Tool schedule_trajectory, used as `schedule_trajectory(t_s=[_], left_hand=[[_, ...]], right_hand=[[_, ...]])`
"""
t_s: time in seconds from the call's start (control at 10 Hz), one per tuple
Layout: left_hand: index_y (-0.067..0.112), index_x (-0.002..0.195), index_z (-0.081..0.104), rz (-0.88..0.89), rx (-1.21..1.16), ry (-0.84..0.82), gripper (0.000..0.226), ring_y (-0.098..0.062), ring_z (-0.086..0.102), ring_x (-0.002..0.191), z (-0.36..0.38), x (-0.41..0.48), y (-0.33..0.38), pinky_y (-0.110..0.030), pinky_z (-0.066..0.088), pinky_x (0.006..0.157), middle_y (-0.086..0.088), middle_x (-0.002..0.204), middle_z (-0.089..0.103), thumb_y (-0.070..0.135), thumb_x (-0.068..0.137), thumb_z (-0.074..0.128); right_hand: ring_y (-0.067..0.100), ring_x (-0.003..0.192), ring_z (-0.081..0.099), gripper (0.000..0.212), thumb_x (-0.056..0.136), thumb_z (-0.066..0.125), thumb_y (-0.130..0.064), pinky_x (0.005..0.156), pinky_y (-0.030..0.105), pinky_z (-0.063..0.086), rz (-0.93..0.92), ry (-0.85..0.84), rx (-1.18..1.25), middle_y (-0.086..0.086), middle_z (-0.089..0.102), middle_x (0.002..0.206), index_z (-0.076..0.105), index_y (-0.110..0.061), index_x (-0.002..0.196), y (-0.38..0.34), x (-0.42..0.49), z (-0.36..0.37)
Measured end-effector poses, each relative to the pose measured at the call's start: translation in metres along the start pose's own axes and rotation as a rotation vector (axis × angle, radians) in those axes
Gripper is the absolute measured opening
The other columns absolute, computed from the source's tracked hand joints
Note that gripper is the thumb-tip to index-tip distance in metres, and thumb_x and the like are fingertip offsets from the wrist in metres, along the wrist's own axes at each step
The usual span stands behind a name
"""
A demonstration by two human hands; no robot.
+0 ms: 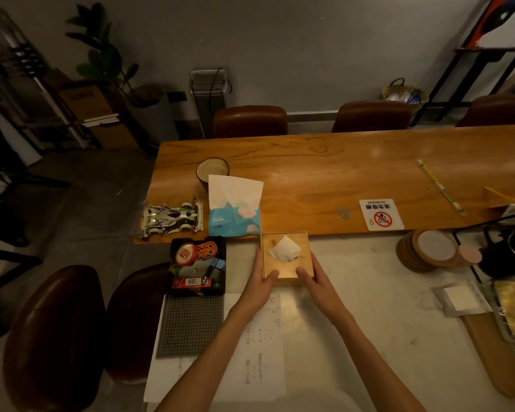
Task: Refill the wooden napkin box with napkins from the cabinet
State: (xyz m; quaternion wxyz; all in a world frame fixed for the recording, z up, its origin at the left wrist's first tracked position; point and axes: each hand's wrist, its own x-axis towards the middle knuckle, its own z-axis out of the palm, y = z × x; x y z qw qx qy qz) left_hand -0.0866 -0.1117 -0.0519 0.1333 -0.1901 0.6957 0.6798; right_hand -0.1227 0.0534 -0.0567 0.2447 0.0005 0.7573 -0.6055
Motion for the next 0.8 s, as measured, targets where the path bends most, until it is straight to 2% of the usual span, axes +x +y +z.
schedule_trajectory(t_s=[0.1,0.3,0.4,0.5,0.6,0.7,0.8], left_hand=[[0.027,0.155,0.001,0.004,0.054,0.034,0.078,-0.016,0.025,0.145,-0.002,0.004,0.0,-0.034,0.025,0.119,0.002,0.161,0.019,0.012,0.098,0.052],[0.025,0.155,0.001,0.014,0.183,0.094,0.079,-0.02,0.027,0.145,0.001,0.002,-0.002,-0.032,0.026,0.115,-0.002,0.16,0.023,0.019,0.097,0.054],[0.026,0.155,-0.003,-0.004,0.276,0.112,0.081,-0.024,0.027,0.145,0.003,-0.002,0.006,-0.035,0.026,0.115,-0.003,0.161,0.022,0.025,0.097,0.054],[0.031,0.154,-0.003,-0.086,0.409,0.114,0.085,-0.032,0.035,0.14,0.0,-0.001,0.012,-0.044,0.032,0.113,-0.006,0.158,0.029,0.036,0.093,0.056],[0.022,0.148,0.013,-0.156,0.572,0.176,0.075,-0.036,0.051,0.126,0.002,-0.005,0.019,-0.046,0.045,0.1,-0.014,0.143,0.049,0.042,0.091,0.058],[0.012,0.128,0.04,0.044,0.745,0.307,0.046,-0.033,0.06,0.109,0.0,-0.034,0.017,-0.042,0.05,0.083,-0.013,0.122,0.061,0.04,0.095,0.053],[0.008,0.098,0.057,0.193,0.862,0.324,0.031,-0.028,0.061,0.094,-0.022,-0.068,0.004,-0.041,0.049,0.077,-0.012,0.103,0.064,0.036,0.099,0.045]], right_hand=[[0.0,0.129,0.038,0.059,0.1,0.048,-0.036,0.099,0.015,0.032,-0.001,0.012,-0.024,-0.018,0.038,0.145,0.022,-0.029,0.153,-0.002,-0.002,0.001],[-0.002,0.127,0.033,0.057,0.102,0.043,-0.032,0.101,0.018,0.028,-0.013,-0.037,-0.06,-0.022,0.032,0.139,0.017,-0.029,0.153,-0.012,-0.011,0.001],[0.001,0.127,0.033,0.059,0.102,0.044,-0.033,0.101,0.02,0.029,0.011,-0.069,-0.085,-0.021,0.032,0.137,0.014,-0.029,0.153,-0.014,-0.011,-0.002],[0.011,0.134,0.036,0.065,0.099,0.05,-0.037,0.101,0.024,0.032,0.034,-0.053,-0.094,-0.014,0.036,0.14,0.017,-0.027,0.154,-0.016,-0.012,-0.001],[0.027,0.141,0.034,0.073,0.094,0.058,-0.04,0.11,0.037,0.034,0.093,0.195,-0.136,0.0,0.035,0.15,0.021,-0.016,0.152,-0.017,-0.016,0.009],[0.026,0.126,0.05,0.054,0.096,0.05,-0.044,0.1,0.042,0.045,0.023,0.51,-0.278,0.006,0.045,0.142,0.037,-0.015,0.14,-0.017,-0.041,0.027],[0.015,0.087,0.061,0.03,0.099,0.04,-0.045,0.075,0.036,0.054,-0.083,0.602,-0.445,-0.001,0.063,0.101,0.057,-0.02,0.103,-0.015,-0.07,0.042]])
